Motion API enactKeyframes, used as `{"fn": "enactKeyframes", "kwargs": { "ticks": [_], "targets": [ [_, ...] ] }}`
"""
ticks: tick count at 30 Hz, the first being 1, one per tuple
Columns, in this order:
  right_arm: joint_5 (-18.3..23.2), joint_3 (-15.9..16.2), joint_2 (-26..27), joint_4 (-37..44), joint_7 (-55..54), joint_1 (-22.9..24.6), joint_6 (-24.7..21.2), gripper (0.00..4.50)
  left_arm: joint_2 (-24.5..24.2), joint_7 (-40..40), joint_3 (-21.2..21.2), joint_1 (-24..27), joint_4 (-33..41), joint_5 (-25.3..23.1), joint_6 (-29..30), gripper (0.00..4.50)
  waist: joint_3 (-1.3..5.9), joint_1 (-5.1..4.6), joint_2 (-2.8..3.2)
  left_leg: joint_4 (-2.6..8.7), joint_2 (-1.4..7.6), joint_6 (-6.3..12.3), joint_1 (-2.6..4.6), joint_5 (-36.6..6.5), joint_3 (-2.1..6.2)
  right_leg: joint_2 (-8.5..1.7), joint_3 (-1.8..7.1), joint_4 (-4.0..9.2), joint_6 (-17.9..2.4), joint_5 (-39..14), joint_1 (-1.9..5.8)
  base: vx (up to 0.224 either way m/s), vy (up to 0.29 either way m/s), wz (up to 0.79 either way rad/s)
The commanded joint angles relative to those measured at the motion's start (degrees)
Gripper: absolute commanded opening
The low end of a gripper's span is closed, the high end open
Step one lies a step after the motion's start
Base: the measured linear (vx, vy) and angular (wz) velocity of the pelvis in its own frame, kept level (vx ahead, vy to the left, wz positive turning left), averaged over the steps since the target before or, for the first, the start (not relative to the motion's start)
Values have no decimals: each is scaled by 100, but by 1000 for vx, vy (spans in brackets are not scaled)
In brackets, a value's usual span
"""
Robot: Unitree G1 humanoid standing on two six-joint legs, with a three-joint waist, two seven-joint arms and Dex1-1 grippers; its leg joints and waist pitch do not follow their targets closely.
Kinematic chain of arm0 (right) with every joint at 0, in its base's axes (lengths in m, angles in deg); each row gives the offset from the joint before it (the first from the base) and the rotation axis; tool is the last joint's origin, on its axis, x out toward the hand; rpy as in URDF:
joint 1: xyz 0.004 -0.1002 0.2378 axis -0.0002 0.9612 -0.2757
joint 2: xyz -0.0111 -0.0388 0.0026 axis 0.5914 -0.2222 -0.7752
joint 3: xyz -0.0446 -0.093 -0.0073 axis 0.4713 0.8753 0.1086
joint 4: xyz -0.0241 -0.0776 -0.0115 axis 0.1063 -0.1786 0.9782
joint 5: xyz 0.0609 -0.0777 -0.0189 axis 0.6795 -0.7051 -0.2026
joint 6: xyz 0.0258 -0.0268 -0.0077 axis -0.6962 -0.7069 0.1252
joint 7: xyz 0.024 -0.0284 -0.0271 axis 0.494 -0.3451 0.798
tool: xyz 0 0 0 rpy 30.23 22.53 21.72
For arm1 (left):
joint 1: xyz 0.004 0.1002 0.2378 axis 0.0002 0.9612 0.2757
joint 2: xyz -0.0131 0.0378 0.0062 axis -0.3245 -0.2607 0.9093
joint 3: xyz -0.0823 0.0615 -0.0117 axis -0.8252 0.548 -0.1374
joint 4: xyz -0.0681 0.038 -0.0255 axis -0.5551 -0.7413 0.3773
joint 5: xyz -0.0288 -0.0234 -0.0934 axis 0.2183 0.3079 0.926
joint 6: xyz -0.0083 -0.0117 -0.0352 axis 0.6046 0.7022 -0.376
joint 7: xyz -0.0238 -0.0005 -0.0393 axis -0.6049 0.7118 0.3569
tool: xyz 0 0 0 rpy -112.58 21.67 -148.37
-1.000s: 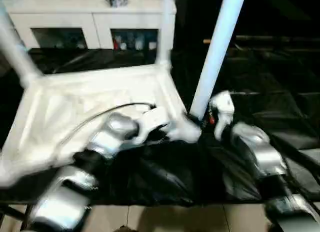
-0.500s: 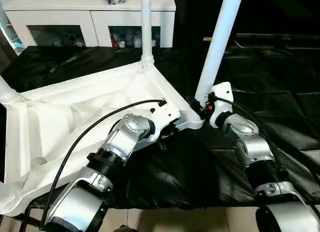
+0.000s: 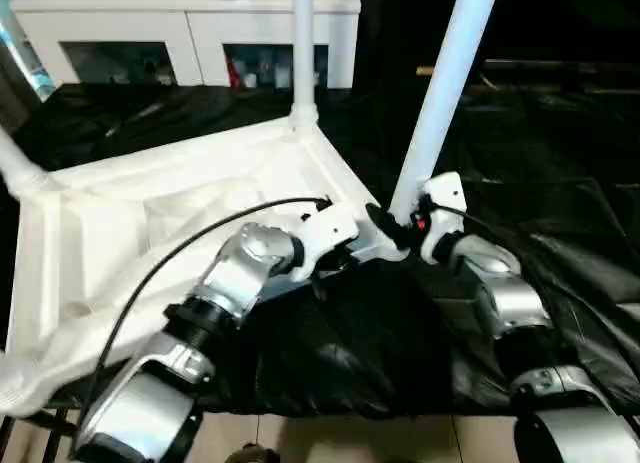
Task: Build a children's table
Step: Insert table leg to table base, then rotate leg to tighten
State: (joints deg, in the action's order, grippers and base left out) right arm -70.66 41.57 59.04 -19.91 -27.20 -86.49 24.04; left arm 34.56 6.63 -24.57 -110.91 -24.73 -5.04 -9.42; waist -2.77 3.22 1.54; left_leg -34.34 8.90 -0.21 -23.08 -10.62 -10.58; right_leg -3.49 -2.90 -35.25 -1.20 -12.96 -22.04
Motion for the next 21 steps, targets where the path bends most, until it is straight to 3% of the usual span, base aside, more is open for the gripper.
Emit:
{"fn": "enactKeyframes", "kwargs": {
  "ticks": [1,8,15,21],
  "targets": [
    [40,177,-36,192,297,87,-68,353,-16,201,66,-34,413,72,-339,0,390,19,-21,351,515,749,184,-394,195,-597,270,286,-1642,852,275,0,0,0],
    [121,481,-653,811,1425,463,-307,353,-352,971,185,116,477,253,-941,0,406,87,-7,331,521,772,179,-259,188,-582,258,240,-1596,1117,278,0,0,0],
    [103,859,-1262,1332,2526,820,-722,353,-649,1781,226,218,444,464,-1373,0,395,197,5,332,535,650,197,-469,161,-586,255,271,-1569,700,253,0,0,0],
    [304,843,-1342,1545,2810,873,-869,327,-793,2140,281,245,445,578,-1509,0,403,211,15,328,543,567,202,-534,128,-586,250,263,-1579,640,234,0,0,0]
  ]
}}
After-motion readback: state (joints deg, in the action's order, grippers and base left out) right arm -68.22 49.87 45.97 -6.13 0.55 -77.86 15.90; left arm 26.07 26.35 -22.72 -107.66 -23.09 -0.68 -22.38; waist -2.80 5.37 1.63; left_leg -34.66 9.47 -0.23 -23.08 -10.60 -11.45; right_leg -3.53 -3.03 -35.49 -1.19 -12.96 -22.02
